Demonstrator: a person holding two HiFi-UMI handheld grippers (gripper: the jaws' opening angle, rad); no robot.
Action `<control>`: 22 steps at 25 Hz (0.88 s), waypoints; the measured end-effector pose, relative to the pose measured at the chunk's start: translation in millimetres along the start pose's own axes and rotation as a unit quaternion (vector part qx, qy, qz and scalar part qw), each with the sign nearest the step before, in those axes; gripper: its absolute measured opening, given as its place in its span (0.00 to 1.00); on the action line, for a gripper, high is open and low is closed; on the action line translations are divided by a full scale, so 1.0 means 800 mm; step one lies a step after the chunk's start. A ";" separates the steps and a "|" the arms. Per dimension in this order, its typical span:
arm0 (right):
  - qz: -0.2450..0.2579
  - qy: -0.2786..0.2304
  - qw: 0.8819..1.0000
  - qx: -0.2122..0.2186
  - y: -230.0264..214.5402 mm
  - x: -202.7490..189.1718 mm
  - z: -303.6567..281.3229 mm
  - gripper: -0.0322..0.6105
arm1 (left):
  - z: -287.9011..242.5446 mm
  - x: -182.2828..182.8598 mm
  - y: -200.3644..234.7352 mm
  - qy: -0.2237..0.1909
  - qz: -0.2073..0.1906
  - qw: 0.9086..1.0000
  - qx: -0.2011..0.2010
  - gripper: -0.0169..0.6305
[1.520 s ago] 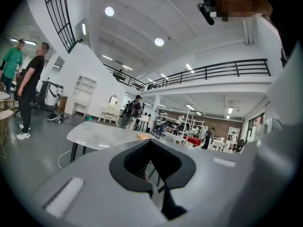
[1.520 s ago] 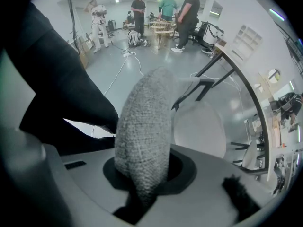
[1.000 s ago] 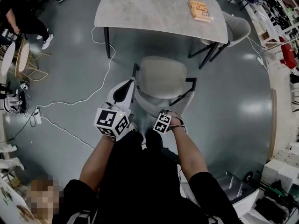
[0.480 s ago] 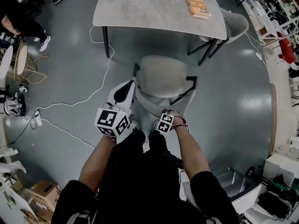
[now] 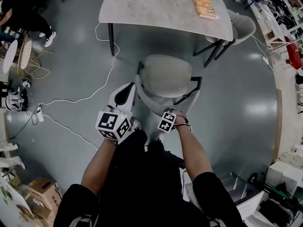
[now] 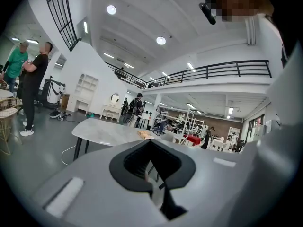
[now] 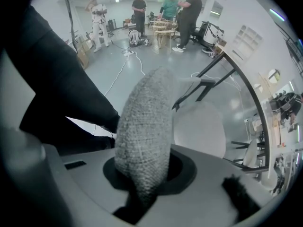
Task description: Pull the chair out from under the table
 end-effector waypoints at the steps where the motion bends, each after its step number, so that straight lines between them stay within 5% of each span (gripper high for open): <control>1: -0.001 0.000 1.000 0.000 0.000 -0.001 0.000 0.14 | 0.001 0.000 -0.002 0.000 0.000 1.000 0.001 0.04; 22: 0.001 0.001 1.000 0.000 0.019 -0.002 0.001 0.14 | 0.029 -0.003 -0.015 0.002 -0.004 1.000 0.011 0.04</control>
Point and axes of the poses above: the fingertips, and each gripper's own axes: z backward along the fingers, y to its left, x out of its top, the point moved 8 cm from there along z, backward along the fingers, and after that the axes turned 13 degrees about -y, right-handed, at the moved point
